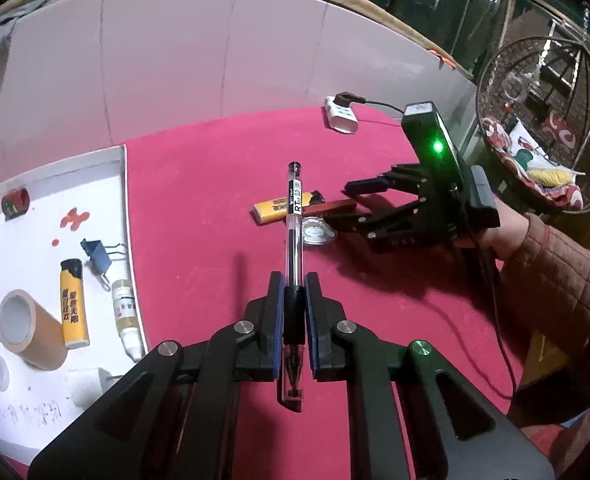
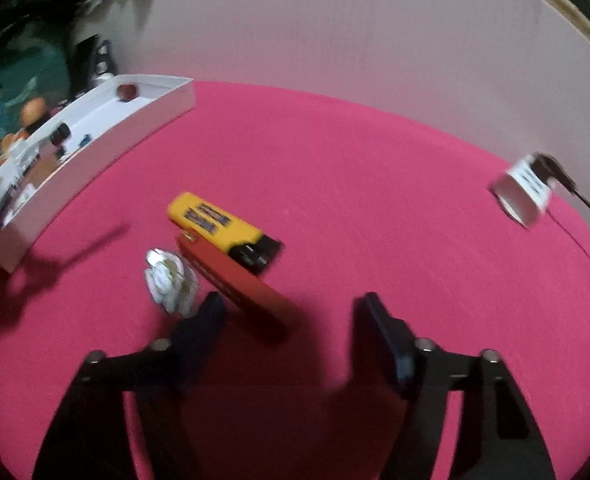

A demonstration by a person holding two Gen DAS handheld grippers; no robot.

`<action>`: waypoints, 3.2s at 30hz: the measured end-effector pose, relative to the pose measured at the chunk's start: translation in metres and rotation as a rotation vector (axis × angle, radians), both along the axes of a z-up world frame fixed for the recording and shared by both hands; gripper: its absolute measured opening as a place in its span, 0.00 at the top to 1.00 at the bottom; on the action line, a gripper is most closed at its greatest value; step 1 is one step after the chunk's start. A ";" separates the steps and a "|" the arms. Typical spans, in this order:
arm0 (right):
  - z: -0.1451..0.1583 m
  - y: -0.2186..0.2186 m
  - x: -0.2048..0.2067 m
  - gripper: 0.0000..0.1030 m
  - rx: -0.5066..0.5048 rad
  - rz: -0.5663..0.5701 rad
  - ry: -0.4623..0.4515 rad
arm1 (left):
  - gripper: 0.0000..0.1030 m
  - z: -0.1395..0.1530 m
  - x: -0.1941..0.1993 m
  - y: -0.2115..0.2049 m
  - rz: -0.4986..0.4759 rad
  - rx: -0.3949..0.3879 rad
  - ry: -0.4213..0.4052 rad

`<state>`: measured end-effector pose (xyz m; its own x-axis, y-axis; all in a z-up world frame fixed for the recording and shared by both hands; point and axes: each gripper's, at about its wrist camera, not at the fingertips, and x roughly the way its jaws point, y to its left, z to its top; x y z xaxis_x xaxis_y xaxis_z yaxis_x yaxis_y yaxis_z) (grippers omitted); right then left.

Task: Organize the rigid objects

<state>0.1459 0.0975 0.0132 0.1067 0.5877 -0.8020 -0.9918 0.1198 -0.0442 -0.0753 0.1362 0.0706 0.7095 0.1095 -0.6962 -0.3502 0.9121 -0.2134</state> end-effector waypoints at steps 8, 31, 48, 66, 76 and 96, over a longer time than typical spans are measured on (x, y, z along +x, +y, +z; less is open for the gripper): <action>0.004 -0.001 -0.018 0.81 -0.017 0.085 0.043 | 0.91 0.006 -0.004 -0.001 0.011 0.011 -0.029; 0.097 -0.054 -0.062 0.90 0.403 -0.097 0.230 | 0.91 0.035 -0.042 0.012 0.135 0.045 -0.169; 0.135 0.004 -0.126 0.90 0.451 0.067 0.201 | 0.91 0.048 -0.101 0.080 0.380 0.140 -0.170; 0.076 0.108 -0.172 0.90 0.235 0.104 0.251 | 0.91 -0.002 -0.111 0.189 0.597 0.042 -0.020; 0.048 0.128 -0.162 0.52 0.203 -0.002 0.286 | 0.00 -0.014 -0.115 0.193 0.645 -0.019 -0.017; 0.022 -0.108 -0.015 0.00 0.175 -0.646 0.128 | 0.00 0.171 -0.070 -0.055 -0.167 -0.235 -0.351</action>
